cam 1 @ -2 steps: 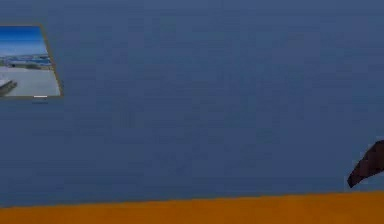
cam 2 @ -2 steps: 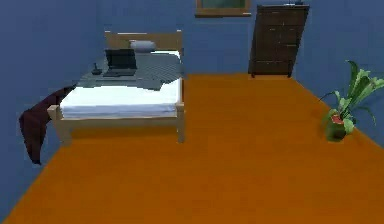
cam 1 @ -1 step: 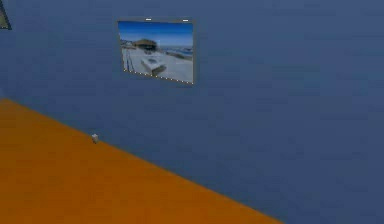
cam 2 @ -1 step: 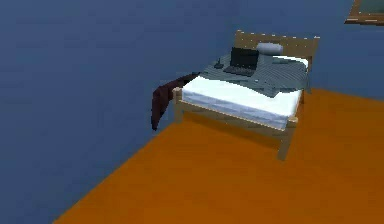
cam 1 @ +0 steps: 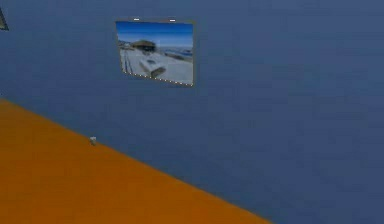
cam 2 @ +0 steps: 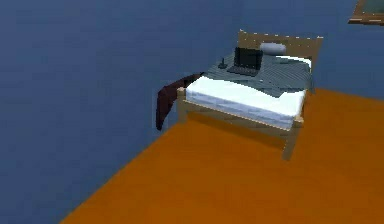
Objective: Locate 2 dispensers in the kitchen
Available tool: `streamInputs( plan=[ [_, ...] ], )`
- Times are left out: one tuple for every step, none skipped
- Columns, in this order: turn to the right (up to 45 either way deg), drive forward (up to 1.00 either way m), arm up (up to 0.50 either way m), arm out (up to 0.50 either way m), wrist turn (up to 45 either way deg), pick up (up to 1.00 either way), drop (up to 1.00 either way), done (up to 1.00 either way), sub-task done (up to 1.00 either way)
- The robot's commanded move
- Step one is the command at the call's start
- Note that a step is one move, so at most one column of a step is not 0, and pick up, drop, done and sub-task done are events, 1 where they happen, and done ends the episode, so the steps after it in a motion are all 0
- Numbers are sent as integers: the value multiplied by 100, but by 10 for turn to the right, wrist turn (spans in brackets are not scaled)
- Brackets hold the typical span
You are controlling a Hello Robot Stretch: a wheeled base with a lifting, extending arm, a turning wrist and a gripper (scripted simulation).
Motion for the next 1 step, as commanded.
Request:
streamInputs(
  plan=[
    [-120,0,0,0,0,0,0,0,0]
  ],
)
